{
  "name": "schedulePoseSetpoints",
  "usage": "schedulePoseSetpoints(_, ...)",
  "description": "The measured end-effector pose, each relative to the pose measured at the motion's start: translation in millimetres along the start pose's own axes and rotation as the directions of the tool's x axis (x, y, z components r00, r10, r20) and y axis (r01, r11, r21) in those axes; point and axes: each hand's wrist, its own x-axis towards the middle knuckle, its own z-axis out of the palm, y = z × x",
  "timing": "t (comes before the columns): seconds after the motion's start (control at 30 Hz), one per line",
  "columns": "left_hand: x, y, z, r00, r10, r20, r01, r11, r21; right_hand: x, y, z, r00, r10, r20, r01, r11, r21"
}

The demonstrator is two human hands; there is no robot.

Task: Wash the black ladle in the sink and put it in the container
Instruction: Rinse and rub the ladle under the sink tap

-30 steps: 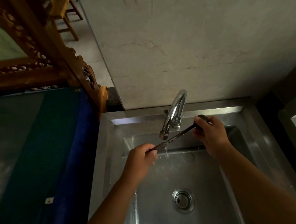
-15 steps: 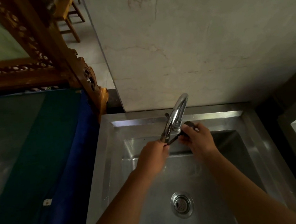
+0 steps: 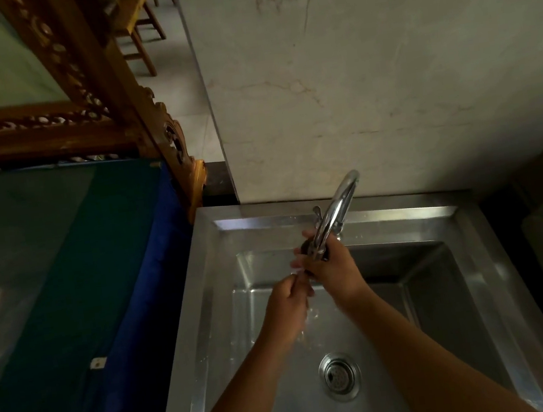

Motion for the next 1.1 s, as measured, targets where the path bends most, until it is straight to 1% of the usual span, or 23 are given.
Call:
schedulePoseSetpoints(0.03, -1, 1, 1, 0.999, -0.031, 0.026, 0.033, 0.997, -0.072, -1, -2, 1, 0.999, 0.037, 0.016, -0.039, 0.996, 0.085)
schedulePoseSetpoints(0.13, -6, -2, 7, 0.993, -0.065, 0.101, 0.083, 0.981, -0.177, -1, -5, 5, 0.99, 0.125, 0.071, -0.139, 0.956, 0.258)
schedulePoseSetpoints(0.3, -10, -9, 3, 0.975, -0.108, 0.197, 0.165, 0.939, -0.303, 3, -1, 10, 0.969, 0.189, 0.159, -0.242, 0.857, 0.456)
schedulePoseSetpoints(0.37, -11, -9, 0, 0.97, -0.106, 0.218, 0.175, 0.927, -0.33, 4, 6, 6, 0.964, 0.204, 0.171, -0.261, 0.841, 0.474)
schedulePoseSetpoints(0.43, -12, -7, -3, 0.967, -0.104, 0.231, 0.176, 0.931, -0.321, 3, 13, 0, 0.966, 0.192, 0.175, -0.249, 0.876, 0.413)
schedulePoseSetpoints(0.5, -12, -4, -5, 0.968, -0.11, 0.225, 0.169, 0.95, -0.263, 3, 19, -3, 0.969, 0.185, 0.167, -0.231, 0.916, 0.327)
schedulePoseSetpoints(0.57, -10, -1, -7, 0.978, -0.087, 0.187, 0.117, 0.98, -0.159, 5, 22, -6, 0.976, 0.192, 0.102, -0.212, 0.946, 0.244)
schedulePoseSetpoints(0.6, -10, 0, -10, 0.984, -0.061, 0.17, 0.079, 0.992, -0.097, 6, 23, -7, 0.982, 0.18, 0.055, -0.187, 0.966, 0.176)
schedulePoseSetpoints(0.63, -8, 2, -13, 0.986, -0.036, 0.161, 0.042, 0.998, -0.039, 8, 23, -9, 0.988, 0.153, 0.008, -0.153, 0.986, 0.06)
schedulePoseSetpoints(0.67, -7, 4, -18, 0.987, -0.012, 0.163, 0.012, 1.0, 0.005, 8, 23, -11, 0.994, 0.111, -0.022, -0.113, 0.988, -0.101)
schedulePoseSetpoints(0.7, -5, 6, -23, 0.985, 0.011, 0.171, -0.02, 0.999, 0.047, 8, 23, -13, 0.997, 0.073, -0.025, -0.077, 0.964, -0.255)
schedulePoseSetpoints(0.73, -3, 8, -28, 0.983, 0.04, 0.181, -0.06, 0.993, 0.103, 8, 23, -15, 0.998, 0.056, -0.007, -0.054, 0.926, -0.373)
schedulePoseSetpoints(0.77, 0, 11, -33, 0.98, 0.073, 0.186, -0.107, 0.978, 0.181, 9, 21, -17, 0.998, 0.065, 0.023, -0.048, 0.897, -0.44)
schedulePoseSetpoints(0.8, 4, 13, -39, 0.976, 0.101, 0.192, -0.152, 0.951, 0.269, 9, 18, -19, 0.993, 0.096, 0.061, -0.058, 0.885, -0.462)
schedulePoseSetpoints(0.87, 10, 18, -50, 0.968, 0.142, 0.209, -0.217, 0.891, 0.4, 11, 10, -25, 0.972, 0.178, 0.156, -0.093, 0.893, -0.441)
schedulePoseSetpoints(0.93, 15, 22, -58, 0.959, 0.172, 0.226, -0.26, 0.85, 0.458, 14, 0, -29, 0.945, 0.229, 0.234, -0.102, 0.885, -0.453)
schedulePoseSetpoints(0.97, 17, 24, -60, 0.957, 0.181, 0.225, -0.27, 0.838, 0.475, 15, -4, -29, 0.94, 0.232, 0.252, -0.094, 0.882, -0.462)
schedulePoseSetpoints(1.03, 20, 24, -59, 0.96, 0.202, 0.192, -0.27, 0.843, 0.465, 15, -5, -26, 0.951, 0.212, 0.223, -0.105, 0.906, -0.411)
schedulePoseSetpoints(1.1, 19, 20, -48, 0.968, 0.219, 0.124, -0.251, 0.882, 0.4, 11, 1, -18, 0.97, 0.211, 0.12, -0.178, 0.955, -0.236)
